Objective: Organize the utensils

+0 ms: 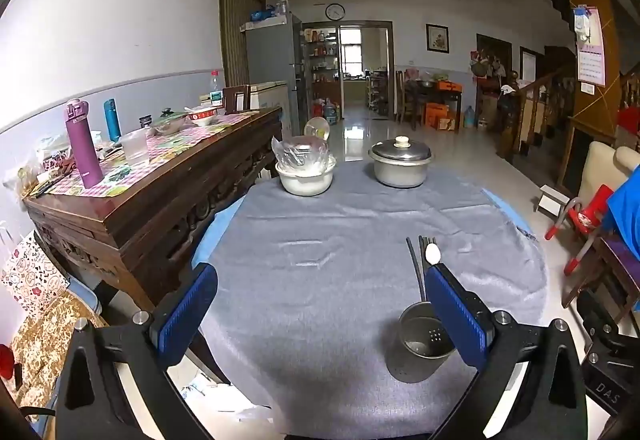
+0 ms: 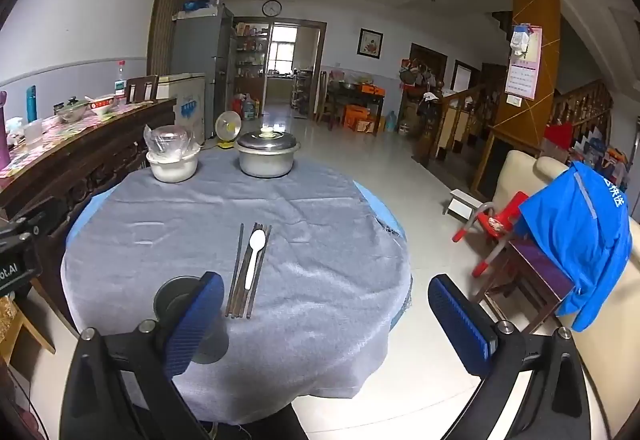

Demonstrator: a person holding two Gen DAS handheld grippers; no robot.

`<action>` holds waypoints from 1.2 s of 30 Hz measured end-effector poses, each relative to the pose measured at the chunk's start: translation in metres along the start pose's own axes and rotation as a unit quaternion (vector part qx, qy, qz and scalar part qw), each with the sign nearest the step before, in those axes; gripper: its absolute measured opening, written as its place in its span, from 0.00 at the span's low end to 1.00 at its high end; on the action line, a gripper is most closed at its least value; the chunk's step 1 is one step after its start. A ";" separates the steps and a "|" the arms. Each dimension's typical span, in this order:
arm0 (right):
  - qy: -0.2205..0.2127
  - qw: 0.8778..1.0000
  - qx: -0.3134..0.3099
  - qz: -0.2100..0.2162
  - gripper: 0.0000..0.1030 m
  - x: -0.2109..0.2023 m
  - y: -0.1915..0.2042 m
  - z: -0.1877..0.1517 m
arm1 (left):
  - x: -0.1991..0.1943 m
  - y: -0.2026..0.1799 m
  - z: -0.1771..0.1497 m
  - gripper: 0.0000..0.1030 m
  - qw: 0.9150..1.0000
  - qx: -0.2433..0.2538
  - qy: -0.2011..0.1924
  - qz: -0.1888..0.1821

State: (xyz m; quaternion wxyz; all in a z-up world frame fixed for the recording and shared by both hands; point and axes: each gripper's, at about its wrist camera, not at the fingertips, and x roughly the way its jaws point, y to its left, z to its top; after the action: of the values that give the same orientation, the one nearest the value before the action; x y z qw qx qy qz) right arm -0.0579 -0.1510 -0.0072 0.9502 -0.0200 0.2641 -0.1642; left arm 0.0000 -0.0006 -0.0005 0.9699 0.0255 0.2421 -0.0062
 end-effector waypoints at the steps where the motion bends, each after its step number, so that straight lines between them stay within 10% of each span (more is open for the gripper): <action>1: 0.001 1.000 -0.003 0.001 1.00 0.001 0.001 0.000 | 0.000 0.000 0.000 1.00 1.000 0.000 0.000 0.000; 36: -0.003 1.000 -0.006 -0.003 1.00 0.002 0.009 -0.002 | 0.006 0.006 -0.008 1.00 1.000 0.000 0.014 -0.005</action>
State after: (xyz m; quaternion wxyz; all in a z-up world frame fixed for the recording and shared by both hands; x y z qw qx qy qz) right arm -0.0551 -0.1429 -0.0109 0.9504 -0.0271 0.2621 -0.1654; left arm 0.0019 0.0059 -0.0101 0.9665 0.0244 0.2554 -0.0112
